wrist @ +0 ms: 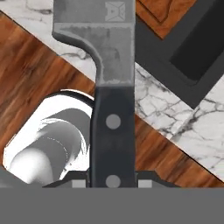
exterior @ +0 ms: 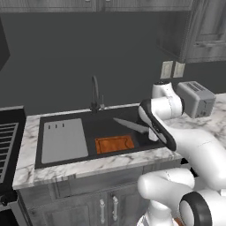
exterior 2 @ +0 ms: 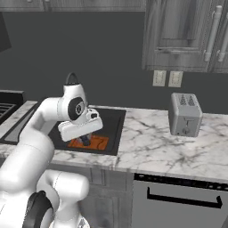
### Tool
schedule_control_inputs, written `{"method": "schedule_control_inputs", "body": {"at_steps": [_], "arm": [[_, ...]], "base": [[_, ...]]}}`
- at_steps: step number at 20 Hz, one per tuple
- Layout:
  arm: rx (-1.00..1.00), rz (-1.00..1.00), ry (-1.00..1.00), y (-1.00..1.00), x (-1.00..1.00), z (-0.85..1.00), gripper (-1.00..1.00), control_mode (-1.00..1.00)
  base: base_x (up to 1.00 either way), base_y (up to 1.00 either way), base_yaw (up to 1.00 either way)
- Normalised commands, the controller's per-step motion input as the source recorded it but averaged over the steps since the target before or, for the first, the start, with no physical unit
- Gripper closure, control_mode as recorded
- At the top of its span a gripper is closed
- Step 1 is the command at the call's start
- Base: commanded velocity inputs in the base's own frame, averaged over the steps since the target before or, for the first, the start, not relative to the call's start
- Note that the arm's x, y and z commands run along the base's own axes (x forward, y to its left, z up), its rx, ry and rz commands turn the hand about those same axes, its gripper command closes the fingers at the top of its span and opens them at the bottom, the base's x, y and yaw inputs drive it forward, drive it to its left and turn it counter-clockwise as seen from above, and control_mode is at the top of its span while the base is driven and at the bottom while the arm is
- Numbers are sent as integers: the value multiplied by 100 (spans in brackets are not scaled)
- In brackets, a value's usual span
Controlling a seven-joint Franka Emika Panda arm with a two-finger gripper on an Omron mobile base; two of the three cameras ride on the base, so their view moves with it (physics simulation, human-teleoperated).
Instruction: Move the cutting board and knife to the sink. Then move spray from the cabinet to the counter.
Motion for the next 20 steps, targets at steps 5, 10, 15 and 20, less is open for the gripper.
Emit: {"method": "schedule_control_inputs", "body": {"at_steps": [5,10,15,20], "arm": [[0,25,2,0,36,0,100,-100],[-1,4,0,10,31,0,100,-100],[-3,0,0,13,55,-1,100,-100],[0,0,0,9,46,-6,100,-100]], "base": [[0,0,0],[0,0,0],[0,0,0],[0,0,0]]}}
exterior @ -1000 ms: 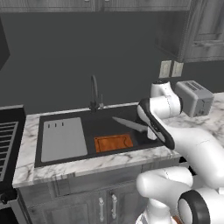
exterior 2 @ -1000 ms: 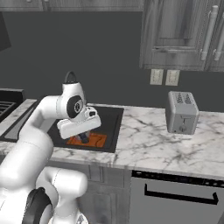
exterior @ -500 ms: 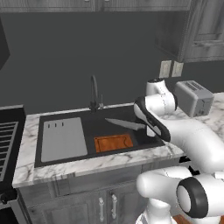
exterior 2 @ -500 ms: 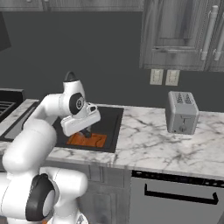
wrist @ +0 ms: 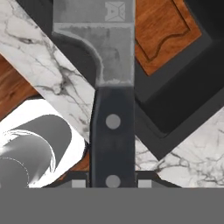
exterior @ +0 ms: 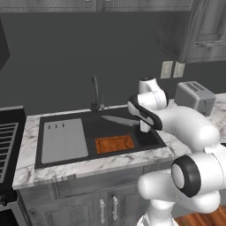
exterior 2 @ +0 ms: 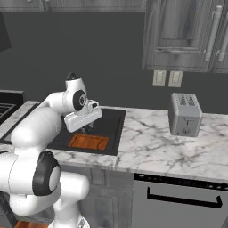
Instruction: Move the cutting board and knife to the sink. Then move spray from the cabinet to the counter.
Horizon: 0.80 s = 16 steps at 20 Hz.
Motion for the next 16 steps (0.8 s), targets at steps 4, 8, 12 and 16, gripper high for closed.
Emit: {"method": "schedule_control_inputs", "body": {"at_steps": [4,8,12,16], "arm": [[0,0,0,0,24,-8,100,-100],[0,0,0,0,19,-28,100,-100],[0,0,1,0,5,-43,100,-100],[0,0,1,1,17,-46,100,-100]], "base": [[0,0,0],[0,0,0],[0,0,0],[0,0,0]]}}
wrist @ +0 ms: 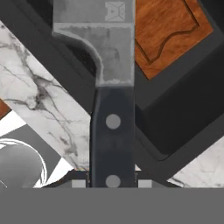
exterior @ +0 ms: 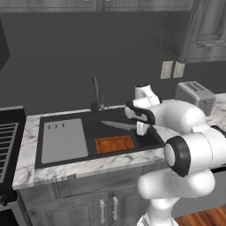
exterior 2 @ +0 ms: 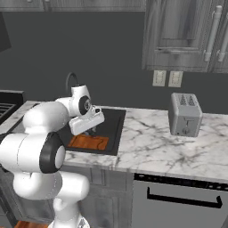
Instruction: Move the cutting board and knife to the sink. Then move spray from the cabinet to the counter.
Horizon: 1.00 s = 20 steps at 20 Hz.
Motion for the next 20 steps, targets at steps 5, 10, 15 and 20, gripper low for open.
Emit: {"method": "schedule_control_inputs", "body": {"at_steps": [5,10,15,20], "arm": [[0,0,0,6,45,-49,100,-100],[0,0,0,1,46,-12,100,-100],[0,2,0,0,39,0,100,-100],[0,4,0,0,10,-8,100,-100]], "base": [[0,0,0],[0,0,0],[0,0,0],[0,0,0]]}}
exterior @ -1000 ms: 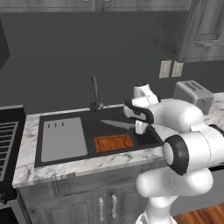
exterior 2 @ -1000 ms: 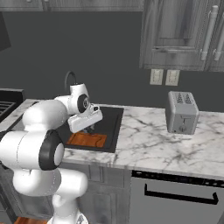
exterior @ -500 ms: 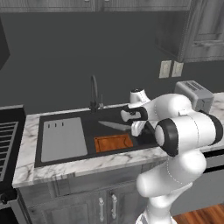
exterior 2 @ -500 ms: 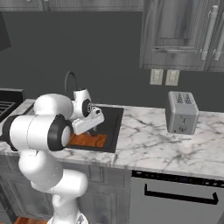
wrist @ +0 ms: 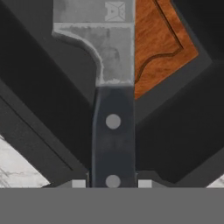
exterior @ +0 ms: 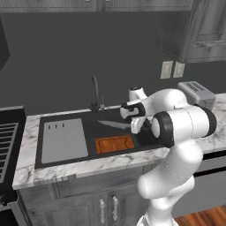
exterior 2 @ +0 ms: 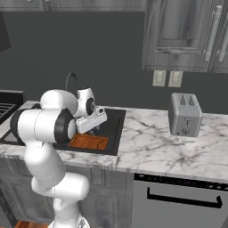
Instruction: Move the cutting board and knife to the sink. Then move spray from the cabinet to the counter.
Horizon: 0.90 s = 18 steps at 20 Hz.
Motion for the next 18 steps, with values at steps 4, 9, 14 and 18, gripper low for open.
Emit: {"method": "schedule_control_inputs", "body": {"at_steps": [4,9,14,18], "arm": [[0,2,0,0,0,-28,100,-100],[0,0,0,1,2,-30,100,-100],[0,0,0,1,7,-24,100,-100],[0,0,0,0,20,-13,100,-100]], "base": [[0,0,0],[0,0,0],[0,0,0],[0,0,0]]}}
